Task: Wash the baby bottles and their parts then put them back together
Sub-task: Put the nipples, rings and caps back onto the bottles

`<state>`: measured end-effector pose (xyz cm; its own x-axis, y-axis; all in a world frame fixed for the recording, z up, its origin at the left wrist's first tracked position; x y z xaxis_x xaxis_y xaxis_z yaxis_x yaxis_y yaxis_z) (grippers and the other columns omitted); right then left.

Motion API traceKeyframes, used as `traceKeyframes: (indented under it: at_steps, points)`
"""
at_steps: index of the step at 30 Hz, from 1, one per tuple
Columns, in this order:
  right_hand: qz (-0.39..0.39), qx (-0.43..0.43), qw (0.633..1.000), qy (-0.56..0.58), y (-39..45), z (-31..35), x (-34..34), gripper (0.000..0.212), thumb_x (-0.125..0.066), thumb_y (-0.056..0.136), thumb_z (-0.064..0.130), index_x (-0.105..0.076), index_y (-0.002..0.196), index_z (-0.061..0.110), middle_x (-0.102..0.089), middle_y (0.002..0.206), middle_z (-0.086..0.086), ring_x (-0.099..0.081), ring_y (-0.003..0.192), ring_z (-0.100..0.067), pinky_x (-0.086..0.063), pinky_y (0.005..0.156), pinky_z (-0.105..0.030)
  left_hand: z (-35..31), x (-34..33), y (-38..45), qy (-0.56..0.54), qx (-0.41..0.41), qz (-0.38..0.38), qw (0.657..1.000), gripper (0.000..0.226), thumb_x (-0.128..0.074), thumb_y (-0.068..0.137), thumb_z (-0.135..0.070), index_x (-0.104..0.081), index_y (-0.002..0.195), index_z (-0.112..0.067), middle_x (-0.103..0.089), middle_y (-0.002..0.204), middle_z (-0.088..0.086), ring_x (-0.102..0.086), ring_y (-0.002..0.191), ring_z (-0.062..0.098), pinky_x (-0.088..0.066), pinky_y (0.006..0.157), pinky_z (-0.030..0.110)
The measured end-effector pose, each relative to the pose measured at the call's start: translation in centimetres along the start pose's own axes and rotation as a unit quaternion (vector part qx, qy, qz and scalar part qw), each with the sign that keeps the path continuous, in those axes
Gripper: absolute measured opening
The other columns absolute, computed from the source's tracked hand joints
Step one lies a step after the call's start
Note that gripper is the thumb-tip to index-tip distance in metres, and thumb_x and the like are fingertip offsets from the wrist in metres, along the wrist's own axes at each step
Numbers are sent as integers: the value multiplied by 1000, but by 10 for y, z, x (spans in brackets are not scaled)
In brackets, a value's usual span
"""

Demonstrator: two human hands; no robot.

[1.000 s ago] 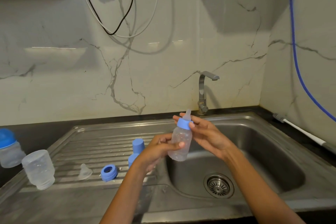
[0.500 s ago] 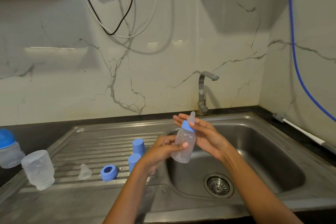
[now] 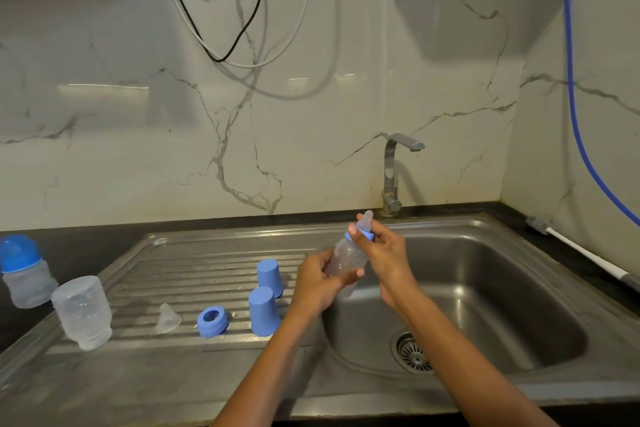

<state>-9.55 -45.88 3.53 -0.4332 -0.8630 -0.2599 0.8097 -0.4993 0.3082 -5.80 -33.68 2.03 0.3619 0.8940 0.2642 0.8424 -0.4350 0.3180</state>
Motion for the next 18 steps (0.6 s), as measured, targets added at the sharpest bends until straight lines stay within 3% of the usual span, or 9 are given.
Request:
traceKeyframes:
  at_steps: [3, 5, 7, 12, 18]
  points:
    - [117, -23, 993, 22, 6, 9, 2, 39, -66, 86, 11, -61, 124, 8, -65, 125, -3, -64, 109, -9, -54, 88, -24, -3, 11, 3, -55, -11, 47, 997, 25, -78, 77, -19, -71, 100, -18, -74, 88, -4, -69, 86, 12, -52, 72, 23]
    - [209, -64, 972, 80, 5, 14, 4, 49, -63, 85, 7, -53, 133, 7, -62, 131, -5, -59, 121, -19, -49, 100, -33, -4, 17, 3, -101, 9, 138, 985, 32, -76, 79, -23, -70, 109, -16, -74, 100, 1, -68, 98, 16, -53, 83, 25]
    - [256, -74, 959, 95, 2, 15, 3, 52, -63, 84, 6, -51, 134, 5, -59, 134, -6, -56, 124, -20, -48, 101, -33, -6, 21, 0, -117, 29, 209, 970, 41, -76, 77, -27, -69, 115, -14, -72, 107, 6, -66, 104, 18, -51, 91, 29]
    - [197, -41, 975, 90, 0, 13, 2, 48, -66, 78, 5, -58, 125, 7, -67, 122, -9, -63, 113, -20, -54, 86, -25, -8, 23, -1, -87, 37, 167, 982, 40, -76, 78, -19, -67, 117, -12, -72, 108, 8, -66, 106, 22, -50, 93, 34]
    - [109, -25, 989, 100, 0, 12, 5, 48, -71, 73, 3, -59, 120, 8, -69, 116, -13, -66, 106, -22, -57, 82, -26, -7, 14, 1, -37, 4, 77, 996, 39, -79, 76, -16, -67, 113, -12, -72, 103, 6, -67, 98, 21, -53, 86, 35]
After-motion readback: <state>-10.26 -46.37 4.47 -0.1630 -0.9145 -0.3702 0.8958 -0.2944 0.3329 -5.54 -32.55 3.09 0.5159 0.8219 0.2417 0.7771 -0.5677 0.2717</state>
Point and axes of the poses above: each hand's wrist, its own y-axis towards the middle knuckle, its own x-axis out of the back of the hand, z = x × y, the point moved 5 cm from there along y, towards the middle knuckle
